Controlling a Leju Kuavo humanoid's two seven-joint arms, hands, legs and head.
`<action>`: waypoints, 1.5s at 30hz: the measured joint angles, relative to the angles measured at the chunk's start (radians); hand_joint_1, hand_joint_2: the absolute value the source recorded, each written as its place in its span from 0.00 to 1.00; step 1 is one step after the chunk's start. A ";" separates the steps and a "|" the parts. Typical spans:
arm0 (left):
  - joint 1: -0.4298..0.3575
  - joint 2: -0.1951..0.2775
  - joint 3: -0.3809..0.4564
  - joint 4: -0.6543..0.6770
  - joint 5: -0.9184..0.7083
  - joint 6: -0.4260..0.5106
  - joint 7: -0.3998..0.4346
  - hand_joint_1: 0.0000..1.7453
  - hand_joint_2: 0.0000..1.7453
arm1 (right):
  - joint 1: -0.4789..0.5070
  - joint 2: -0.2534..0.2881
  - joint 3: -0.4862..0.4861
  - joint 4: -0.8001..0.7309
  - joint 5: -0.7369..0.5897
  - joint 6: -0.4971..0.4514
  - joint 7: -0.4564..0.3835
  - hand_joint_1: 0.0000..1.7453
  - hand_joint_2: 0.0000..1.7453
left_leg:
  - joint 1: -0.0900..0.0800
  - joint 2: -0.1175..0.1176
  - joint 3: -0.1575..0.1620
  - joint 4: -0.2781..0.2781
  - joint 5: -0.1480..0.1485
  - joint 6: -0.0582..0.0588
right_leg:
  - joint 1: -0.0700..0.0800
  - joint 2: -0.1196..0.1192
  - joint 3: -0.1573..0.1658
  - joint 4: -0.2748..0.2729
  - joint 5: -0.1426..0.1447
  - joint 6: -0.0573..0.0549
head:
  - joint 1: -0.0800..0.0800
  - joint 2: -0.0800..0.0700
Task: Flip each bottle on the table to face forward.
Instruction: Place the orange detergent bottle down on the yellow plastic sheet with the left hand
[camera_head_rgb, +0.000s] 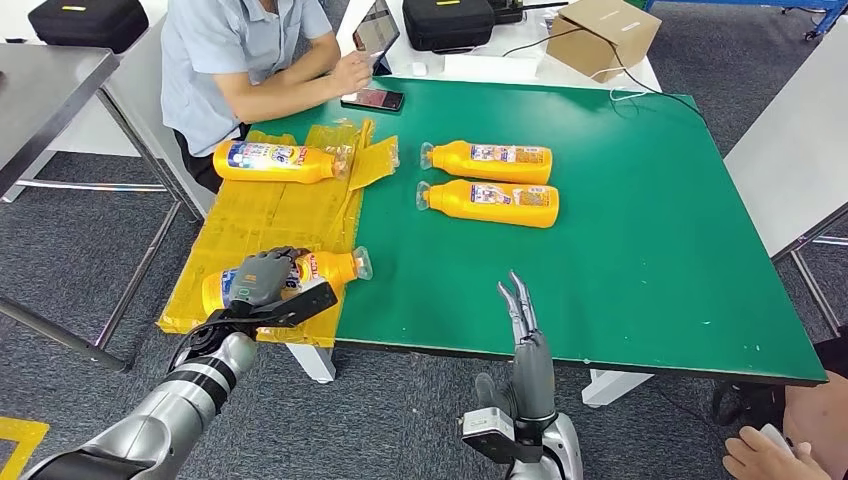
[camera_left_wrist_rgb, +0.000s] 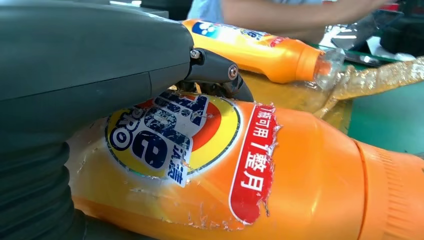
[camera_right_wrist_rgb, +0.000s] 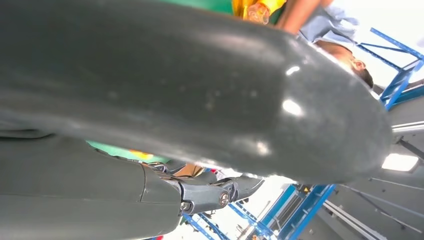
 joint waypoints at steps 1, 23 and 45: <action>-0.003 -0.002 0.003 0.010 0.000 0.003 0.000 0.86 1.00 | -0.001 0.000 0.000 0.001 0.000 0.000 0.001 0.00 0.00 | 0.000 0.000 0.001 0.000 0.000 0.000 | 0.000 0.000 0.001 0.000 0.000 0.000 | 0.000 0.000; -0.002 -0.017 0.053 0.017 0.123 -0.147 -0.203 0.00 1.00 | -0.022 -0.001 0.001 0.053 0.001 -0.017 -0.003 0.00 0.00 | -0.001 -0.002 0.007 0.000 0.000 0.000 | -0.001 -0.001 0.008 0.000 -0.001 0.000 | 0.000 0.000; 0.231 -0.057 0.082 -0.690 0.681 -0.201 -0.370 0.00 1.00 | -0.035 0.001 0.007 0.078 0.019 -0.062 -0.013 0.00 0.25 | 0.000 -0.001 0.001 0.000 0.000 0.000 | -0.001 -0.001 0.002 0.000 -0.001 0.000 | 0.000 0.000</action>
